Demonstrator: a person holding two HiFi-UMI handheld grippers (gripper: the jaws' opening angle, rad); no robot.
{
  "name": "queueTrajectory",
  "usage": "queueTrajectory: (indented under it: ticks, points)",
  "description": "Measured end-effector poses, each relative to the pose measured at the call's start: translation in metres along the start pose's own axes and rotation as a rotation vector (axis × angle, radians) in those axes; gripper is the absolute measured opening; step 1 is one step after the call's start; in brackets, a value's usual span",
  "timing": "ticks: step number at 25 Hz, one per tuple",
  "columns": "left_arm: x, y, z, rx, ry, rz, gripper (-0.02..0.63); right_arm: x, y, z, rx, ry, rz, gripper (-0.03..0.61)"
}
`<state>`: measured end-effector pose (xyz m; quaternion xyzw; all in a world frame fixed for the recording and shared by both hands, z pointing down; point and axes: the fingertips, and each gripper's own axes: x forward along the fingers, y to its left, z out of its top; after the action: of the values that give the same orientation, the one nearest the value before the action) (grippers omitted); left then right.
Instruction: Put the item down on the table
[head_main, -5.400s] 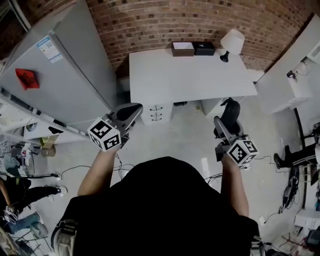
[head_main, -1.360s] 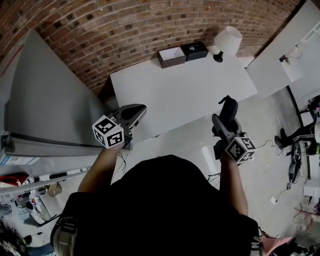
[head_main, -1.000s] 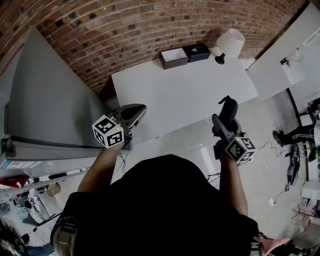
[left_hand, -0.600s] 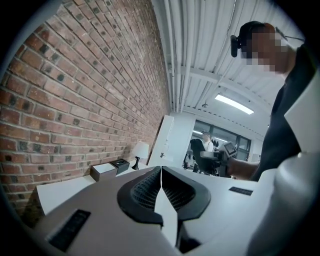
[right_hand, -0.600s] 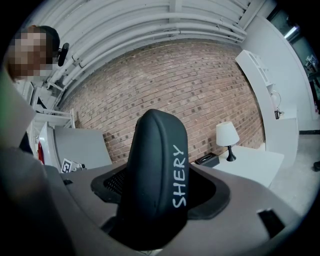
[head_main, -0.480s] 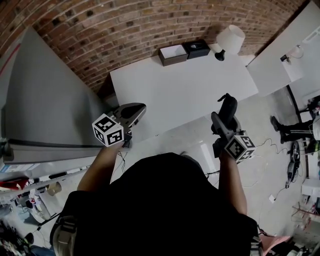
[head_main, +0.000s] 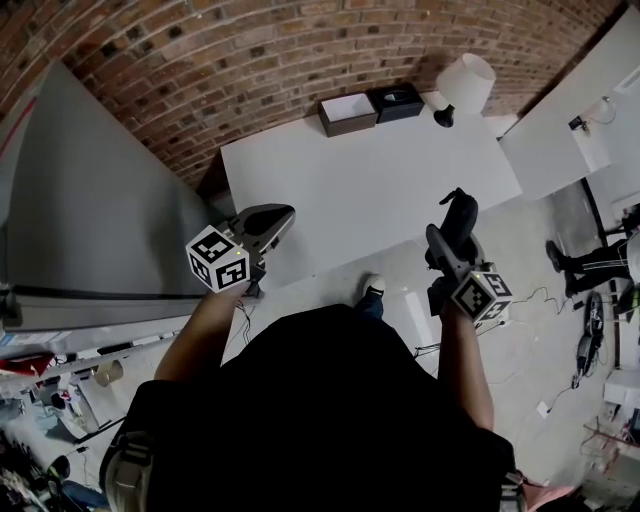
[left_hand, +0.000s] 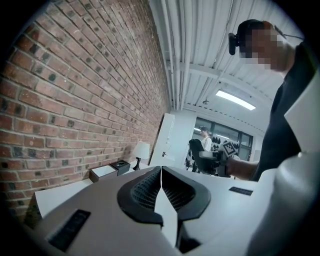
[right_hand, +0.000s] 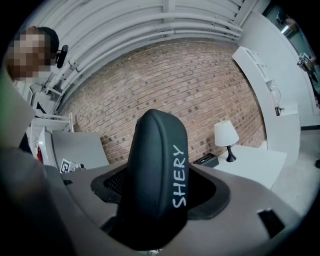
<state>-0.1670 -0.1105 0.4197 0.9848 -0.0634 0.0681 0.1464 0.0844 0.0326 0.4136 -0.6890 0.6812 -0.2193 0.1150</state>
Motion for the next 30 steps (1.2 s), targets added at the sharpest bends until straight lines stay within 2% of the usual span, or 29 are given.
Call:
queueTrajectory:
  ticks: [8,15,23,30]
  points:
    - [0.035,0.016,0.013,-0.005,-0.004,0.072,0.025,0.04,-0.039,0.024,0.02,0.026,0.066,0.345]
    - [0.088,0.022,0.028,-0.01,-0.009,0.115,0.024,0.076,-0.081,0.053,0.025,0.064,0.122,0.345]
    - [0.147,0.02,0.043,-0.005,-0.014,0.155,0.025,0.102,-0.136,0.082,0.015,0.083,0.181,0.345]
    - [0.172,0.025,0.051,-0.007,-0.03,0.225,0.024,0.126,-0.174,0.098,-0.026,0.119,0.218,0.345]
